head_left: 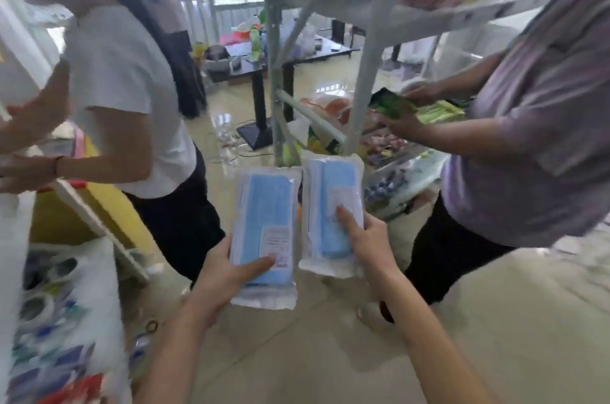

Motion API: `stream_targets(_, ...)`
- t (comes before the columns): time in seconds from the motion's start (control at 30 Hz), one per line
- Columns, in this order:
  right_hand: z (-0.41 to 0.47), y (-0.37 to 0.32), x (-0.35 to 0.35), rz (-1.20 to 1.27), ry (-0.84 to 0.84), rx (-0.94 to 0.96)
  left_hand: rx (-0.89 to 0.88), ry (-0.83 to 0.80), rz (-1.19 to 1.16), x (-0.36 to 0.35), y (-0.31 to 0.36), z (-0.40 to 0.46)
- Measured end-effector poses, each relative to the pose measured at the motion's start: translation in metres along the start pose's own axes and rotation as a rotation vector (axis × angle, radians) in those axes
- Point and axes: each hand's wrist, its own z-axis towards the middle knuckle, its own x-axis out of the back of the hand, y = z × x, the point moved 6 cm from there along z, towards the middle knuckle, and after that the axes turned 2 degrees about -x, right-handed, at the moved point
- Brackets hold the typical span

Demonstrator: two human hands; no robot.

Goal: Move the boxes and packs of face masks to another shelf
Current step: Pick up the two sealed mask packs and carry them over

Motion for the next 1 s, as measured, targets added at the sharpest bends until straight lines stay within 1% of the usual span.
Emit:
stream_targets(0.07,-0.006,0.000,0.041,0.009,0.083,-0.015,0.022,-0.054,0.017,-0.026,0.001,0.013)
stream_targets(0.13,-0.018,0.002,0.095,0.043,0.205,-0.022,0.048,-0.176,0.033,-0.071,0.002,0.024)
stream_targets(0.23,-0.041,0.008,0.173,0.102,0.366,-0.037,0.014,-0.334,0.084,-0.145,0.008,0.032)
stream_targets(0.37,-0.077,0.016,0.261,0.211,0.510,-0.056,-0.032,-0.580,0.114,-0.247,0.017,0.025)
stream_targets(0.47,-0.109,0.023,0.320,0.229,0.606,-0.066,-0.054,-0.746,0.127,-0.319,0.023,0.015)
stream_targets(0.63,-0.163,0.035,0.417,0.260,0.839,-0.073,-0.056,-0.959,0.126,-0.436,0.027,-0.009)
stream_targets(0.77,-0.202,0.040,0.479,0.305,0.929,-0.052,-0.080,-1.086,0.157,-0.517,0.030,-0.037)
stream_targets(0.87,-0.225,0.042,0.519,0.334,0.994,-0.046,-0.085,-1.131,0.176,-0.568,0.033,-0.056)
stream_targets(1.0,-0.244,0.042,0.566,0.349,1.041,-0.037,-0.056,-1.183,0.208,-0.625,0.033,-0.068)
